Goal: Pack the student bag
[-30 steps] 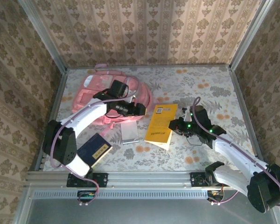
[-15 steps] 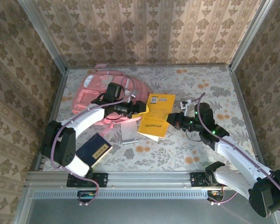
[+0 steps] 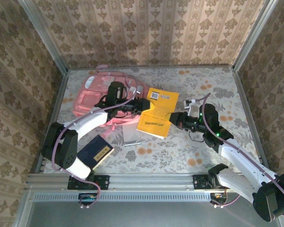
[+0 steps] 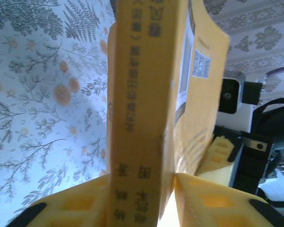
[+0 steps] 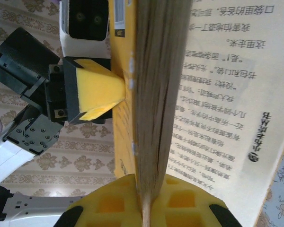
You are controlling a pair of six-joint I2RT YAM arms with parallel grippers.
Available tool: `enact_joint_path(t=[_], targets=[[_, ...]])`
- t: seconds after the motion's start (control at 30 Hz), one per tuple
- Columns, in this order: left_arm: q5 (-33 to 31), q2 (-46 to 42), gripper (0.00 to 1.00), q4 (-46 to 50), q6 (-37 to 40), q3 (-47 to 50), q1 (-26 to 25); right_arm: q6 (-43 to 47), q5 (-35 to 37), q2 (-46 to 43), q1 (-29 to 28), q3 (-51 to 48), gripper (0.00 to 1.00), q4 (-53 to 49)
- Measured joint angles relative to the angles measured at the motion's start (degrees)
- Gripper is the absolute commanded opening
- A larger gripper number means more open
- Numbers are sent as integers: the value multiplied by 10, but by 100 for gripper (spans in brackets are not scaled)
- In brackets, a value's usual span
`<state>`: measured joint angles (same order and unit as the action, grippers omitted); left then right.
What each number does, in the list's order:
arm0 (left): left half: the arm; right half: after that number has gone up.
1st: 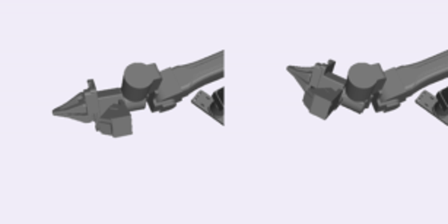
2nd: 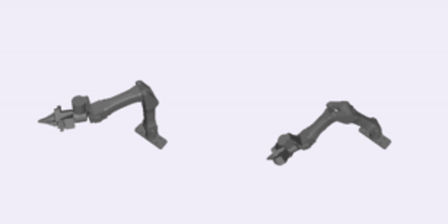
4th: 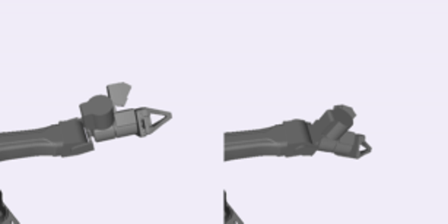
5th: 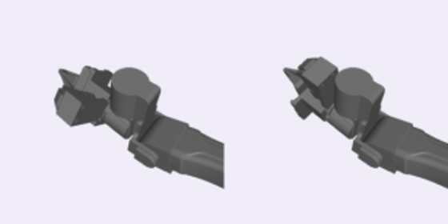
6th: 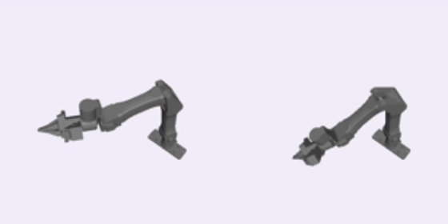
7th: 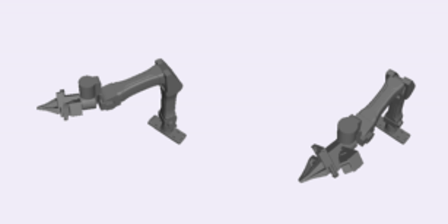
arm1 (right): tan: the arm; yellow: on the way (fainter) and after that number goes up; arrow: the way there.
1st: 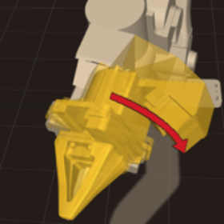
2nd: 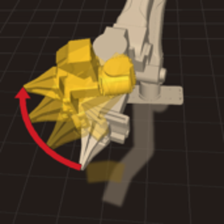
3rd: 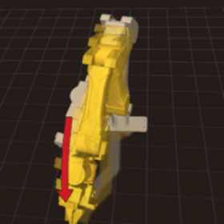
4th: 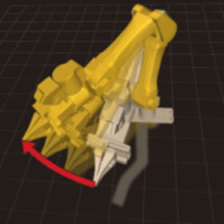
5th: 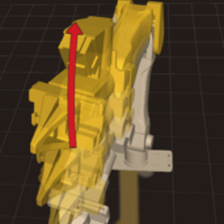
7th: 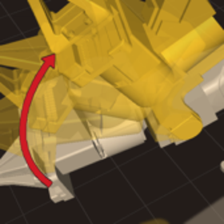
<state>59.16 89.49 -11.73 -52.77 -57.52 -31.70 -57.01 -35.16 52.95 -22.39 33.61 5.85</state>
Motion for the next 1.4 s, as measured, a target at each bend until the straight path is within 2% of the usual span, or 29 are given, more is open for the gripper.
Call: enact_joint_path(t=[0.07, 0.17, 0.27, 0.3, 0.33, 0.6, 0.7, 0.8, 0.9, 1.0, 1.1, 1.17, 1.2, 1.23, 1.3, 1.4], targets=[[4, 0, 20, -16, -5, 1, -1, 1, 3, 0, 0, 0, 2, -1], [12, 0, 10, -32, -8, 1, -2, 13, 12, 0, 1, 2, 30, -16], [10, -6, 2, -42, -11, 4, -3, 37, 26, 0, 1, 12, 50, -43], [10, -11, 0, -45, -12, 7, -5, 45, 32, 0, 1, 16, 60, -51], [10, -15, 0, -49, -12, 8, -6, 50, 37, 0, 1, 19, 65, -58], [11, -39, 0, -139, -54, 33, -9, 77, 68, 14, 1, 35, 86, -91], [11, -47, 0, -177, -78, 42, -9, 61, 59, 22, 2, 26, 87, -50], [11, -49, 0, -198, -94, 43, -9, 28, 33, 30, 2, 5, 82, 32], [11, -49, 0, -214, -103, 44, -9, -4, 9, 41, 2, 0, 69, 101], [11, -50, 0, -221, -107, 50, -9, -16, 2, 35, 1, 0, 45, 137], [11, -50, 0, -222, -107, 53, -9, -12, 5, 14, 2, 0, 18, 131], [10, -51, 7, -219, -106, 53, -9, -3, 6, 2, 1, 1, 3, 125], [11, -53, 13, -217, -104, 53, -10, -3, 7, -3, 1, 2, 0, 117], [10, -56, 23, -214, -102, 53, -12, 3, 6, -4, 1, 4, 0, 112], [11, -61, 34, -199, -89, 52, -13, 16, 4, -4, 1, 9, 0, 97], [11, -74, 37, -144, -51, 42, -13, 44, -6, -4, 2, 24, 0, 62]])
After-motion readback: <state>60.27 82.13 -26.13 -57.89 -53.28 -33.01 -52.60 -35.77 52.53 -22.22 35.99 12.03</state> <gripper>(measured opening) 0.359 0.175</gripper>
